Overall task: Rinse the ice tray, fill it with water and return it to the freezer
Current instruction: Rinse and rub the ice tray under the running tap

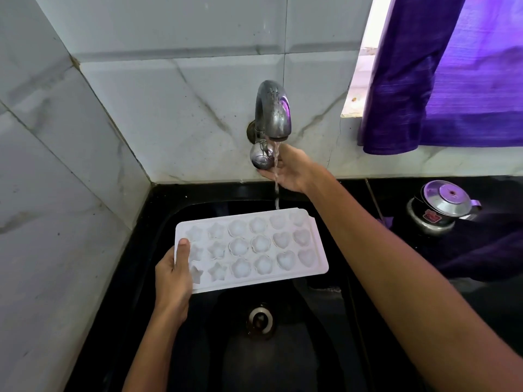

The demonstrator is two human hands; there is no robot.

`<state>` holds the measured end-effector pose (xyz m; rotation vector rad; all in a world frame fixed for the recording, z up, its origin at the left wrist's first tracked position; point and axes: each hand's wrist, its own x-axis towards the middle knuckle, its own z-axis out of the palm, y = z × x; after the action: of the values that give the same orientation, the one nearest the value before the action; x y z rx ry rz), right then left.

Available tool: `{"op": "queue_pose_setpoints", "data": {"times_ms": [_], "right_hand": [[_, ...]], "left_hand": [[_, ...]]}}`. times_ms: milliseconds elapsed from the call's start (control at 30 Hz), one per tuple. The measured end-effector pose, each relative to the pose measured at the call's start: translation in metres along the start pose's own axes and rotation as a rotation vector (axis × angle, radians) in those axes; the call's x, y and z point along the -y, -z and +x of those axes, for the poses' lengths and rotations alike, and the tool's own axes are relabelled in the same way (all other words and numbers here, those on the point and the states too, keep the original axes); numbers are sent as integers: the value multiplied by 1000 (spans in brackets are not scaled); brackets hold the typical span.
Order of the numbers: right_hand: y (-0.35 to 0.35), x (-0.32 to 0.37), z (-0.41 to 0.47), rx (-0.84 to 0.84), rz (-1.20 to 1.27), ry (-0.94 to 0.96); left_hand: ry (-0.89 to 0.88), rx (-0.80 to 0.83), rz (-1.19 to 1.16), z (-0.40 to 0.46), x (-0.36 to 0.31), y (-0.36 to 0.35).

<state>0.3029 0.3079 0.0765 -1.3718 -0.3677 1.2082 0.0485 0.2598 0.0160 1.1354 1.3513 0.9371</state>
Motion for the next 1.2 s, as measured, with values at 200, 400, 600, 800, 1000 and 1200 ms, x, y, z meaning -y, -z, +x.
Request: {"op": "queue_pose_setpoints", "data": {"times_ms": [200,400,600,800,1000,1200], "right_hand": [[-4,5,8,-6,19,-76],[-6,6,6,-28,-11,-57],[-2,2,-8,-2,-97,-15],[6,-46,-51,-94,-470,133],[16,-110,-99,44,-1300,569],[41,-144,-124,116,-1621,704]], "left_hand": [[14,-12,-7,3,7,2],[9,-8,0,5,8,5],[8,-12,-9,5,9,5],[3,-21,-20,3,9,3],[14,-40,-34,4,10,4],[8,-115,-76,6,7,9]]}}
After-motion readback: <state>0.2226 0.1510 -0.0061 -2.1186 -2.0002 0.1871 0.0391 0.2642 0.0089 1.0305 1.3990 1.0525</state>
